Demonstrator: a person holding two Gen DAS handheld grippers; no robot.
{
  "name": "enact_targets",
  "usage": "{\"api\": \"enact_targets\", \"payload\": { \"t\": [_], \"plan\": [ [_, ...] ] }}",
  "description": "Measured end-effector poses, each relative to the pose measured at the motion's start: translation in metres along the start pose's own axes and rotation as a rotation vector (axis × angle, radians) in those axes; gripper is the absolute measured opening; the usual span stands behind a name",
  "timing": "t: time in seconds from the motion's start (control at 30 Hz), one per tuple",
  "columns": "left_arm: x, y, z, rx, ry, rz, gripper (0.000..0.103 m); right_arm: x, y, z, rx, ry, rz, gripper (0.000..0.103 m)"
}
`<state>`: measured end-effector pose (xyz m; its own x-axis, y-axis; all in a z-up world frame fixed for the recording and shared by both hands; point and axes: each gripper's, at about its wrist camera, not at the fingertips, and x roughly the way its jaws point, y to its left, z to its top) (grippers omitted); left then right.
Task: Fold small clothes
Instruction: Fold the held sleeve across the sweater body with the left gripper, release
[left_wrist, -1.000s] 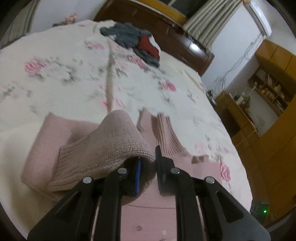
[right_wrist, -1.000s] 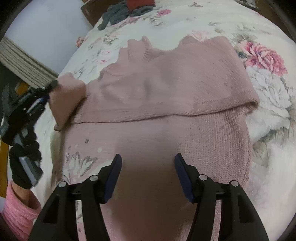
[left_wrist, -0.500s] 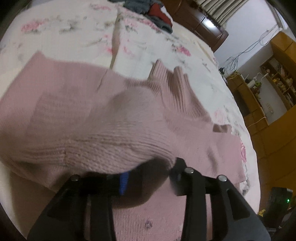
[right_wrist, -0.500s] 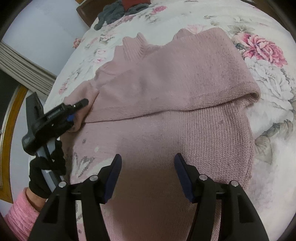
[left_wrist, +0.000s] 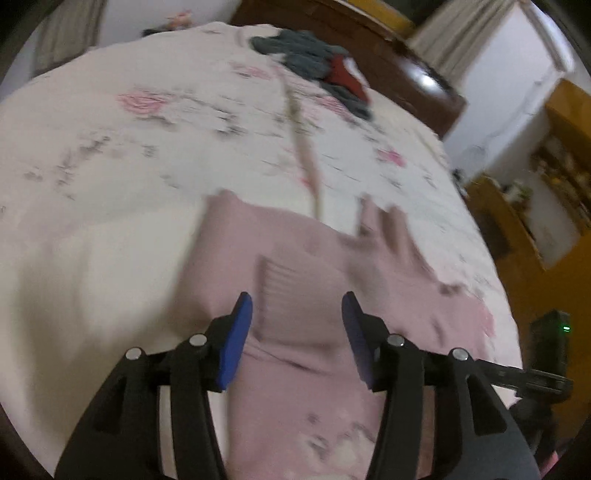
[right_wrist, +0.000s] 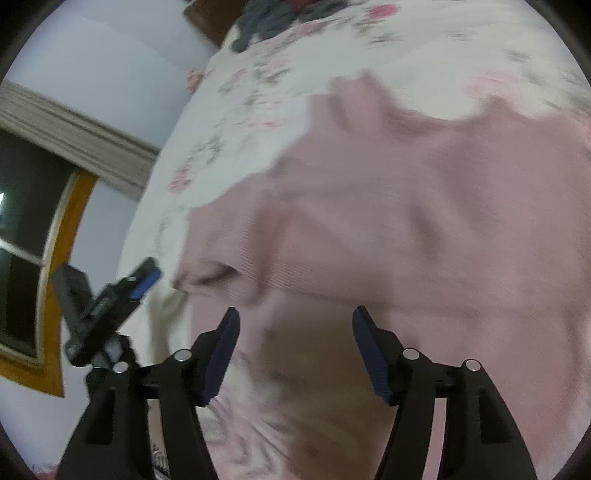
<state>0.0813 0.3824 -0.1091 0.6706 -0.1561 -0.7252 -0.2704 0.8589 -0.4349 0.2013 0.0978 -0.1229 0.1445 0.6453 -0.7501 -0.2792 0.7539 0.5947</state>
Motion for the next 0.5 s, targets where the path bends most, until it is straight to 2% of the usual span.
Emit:
{"api": "enact_targets", "payload": {
  "t": [0.07, 0.13, 0.3, 0.37, 0.4, 0.43, 0.5],
  "plan": [
    [0.012, 0.007, 0.009, 0.007, 0.023, 0.093, 0.05, 0.023, 0.016, 0.015, -0.005, 0.031, 0.015, 0.066],
    [0.028, 0.011, 0.01, 0.023, 0.06, 0.149, 0.05, 0.043, 0.026, 0.026, 0.012, 0.059, 0.057, 0.066],
    [0.05, 0.026, 0.004, 0.027, 0.132, 0.185, 0.05, 0.091, 0.031, 0.043, 0.07, 0.117, 0.058, 0.069],
    [0.054, 0.026, 0.002, 0.041, 0.132, 0.192, 0.05, 0.109, 0.028, 0.045, 0.095, 0.153, 0.081, 0.058],
    [0.053, 0.026, 0.002, 0.04, 0.13, 0.189, 0.05, 0.115, 0.027, 0.044, 0.101, 0.174, 0.105, 0.038],
    [0.051, 0.026, 0.003, 0.037, 0.13, 0.186, 0.05, 0.12, 0.026, 0.043, 0.101, 0.193, 0.114, 0.028],
    [0.044, 0.023, 0.007, 0.031, 0.118, 0.174, 0.05, 0.114, 0.028, 0.043, 0.065, 0.182, 0.098, 0.023]
  ]
}}
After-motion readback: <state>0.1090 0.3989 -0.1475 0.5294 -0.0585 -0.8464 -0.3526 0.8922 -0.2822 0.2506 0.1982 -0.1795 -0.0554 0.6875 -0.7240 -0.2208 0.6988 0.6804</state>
